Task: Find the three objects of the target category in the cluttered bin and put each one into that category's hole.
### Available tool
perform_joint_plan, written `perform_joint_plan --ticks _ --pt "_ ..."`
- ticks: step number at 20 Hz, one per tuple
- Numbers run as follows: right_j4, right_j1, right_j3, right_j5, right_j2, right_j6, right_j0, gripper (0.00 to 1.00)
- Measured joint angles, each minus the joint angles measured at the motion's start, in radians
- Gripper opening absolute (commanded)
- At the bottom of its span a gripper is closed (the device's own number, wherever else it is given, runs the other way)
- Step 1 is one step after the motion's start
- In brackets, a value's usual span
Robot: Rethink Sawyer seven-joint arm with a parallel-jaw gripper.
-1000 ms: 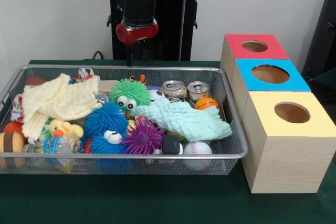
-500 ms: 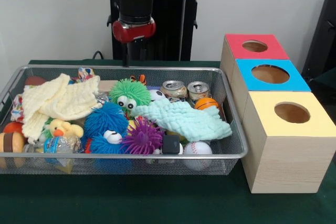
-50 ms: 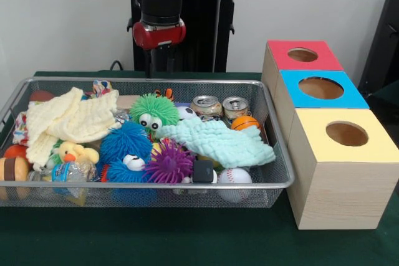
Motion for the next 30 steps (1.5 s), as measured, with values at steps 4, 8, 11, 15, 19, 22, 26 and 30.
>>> perform_joint_plan --ticks 4,8,11,15,19,22,26,30 --pt "0.012 -0.005 0.0 0.0 0.004 0.0 0.002 1.0" --pt "0.022 -0.005 0.0 0.0 0.004 0.0 0.012 1.0" --pt "0.032 -0.005 -0.002 0.0 0.004 0.0 0.032 1.0" --pt "0.045 -0.005 -0.004 0.007 0.006 0.0 0.048 1.0" --pt "0.073 -0.005 -0.008 0.03 0.018 0.0 0.054 1.0" --pt "0.089 0.0 -0.017 0.047 0.025 0.0 0.054 1.0" --pt "0.105 0.009 -0.024 0.06 0.029 0.0 0.055 1.0" --pt "0.12 0.02 -0.031 0.073 0.031 0.0 0.055 1.0"
